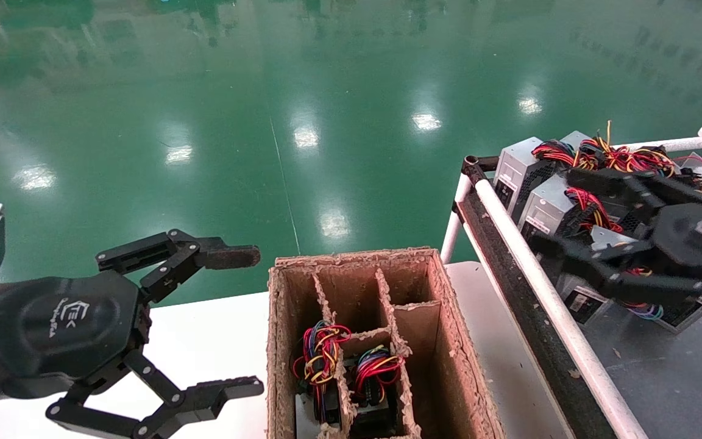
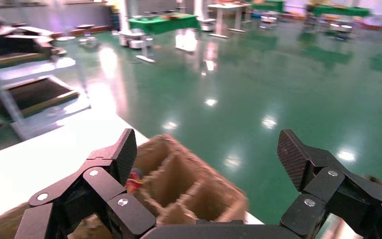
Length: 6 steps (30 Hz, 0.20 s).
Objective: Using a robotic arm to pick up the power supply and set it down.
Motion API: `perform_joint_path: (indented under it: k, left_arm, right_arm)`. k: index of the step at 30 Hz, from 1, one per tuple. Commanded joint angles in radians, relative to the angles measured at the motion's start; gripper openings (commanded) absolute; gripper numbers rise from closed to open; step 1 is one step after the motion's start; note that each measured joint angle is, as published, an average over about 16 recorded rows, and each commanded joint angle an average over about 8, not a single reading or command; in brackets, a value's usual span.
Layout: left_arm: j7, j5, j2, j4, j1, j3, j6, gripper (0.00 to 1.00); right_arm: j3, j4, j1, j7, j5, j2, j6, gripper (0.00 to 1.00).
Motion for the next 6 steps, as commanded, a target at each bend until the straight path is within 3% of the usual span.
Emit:
perform_joint_path:
  k: [1,6]
  left_arm:
    - [0.0,0.0,0.0,0.0,0.0,0.0,0.0,1.0]
    - [0.0,0.0,0.0,0.0,0.0,0.0,0.0,1.0]
  right_arm:
    - [-0.019,0.019,0.011,-0.006,0.009,-0.011,-0.023,1.0]
    - [-0.046,0.045,0.026,-0.015,0.021,-0.025,-0.056,1.0]
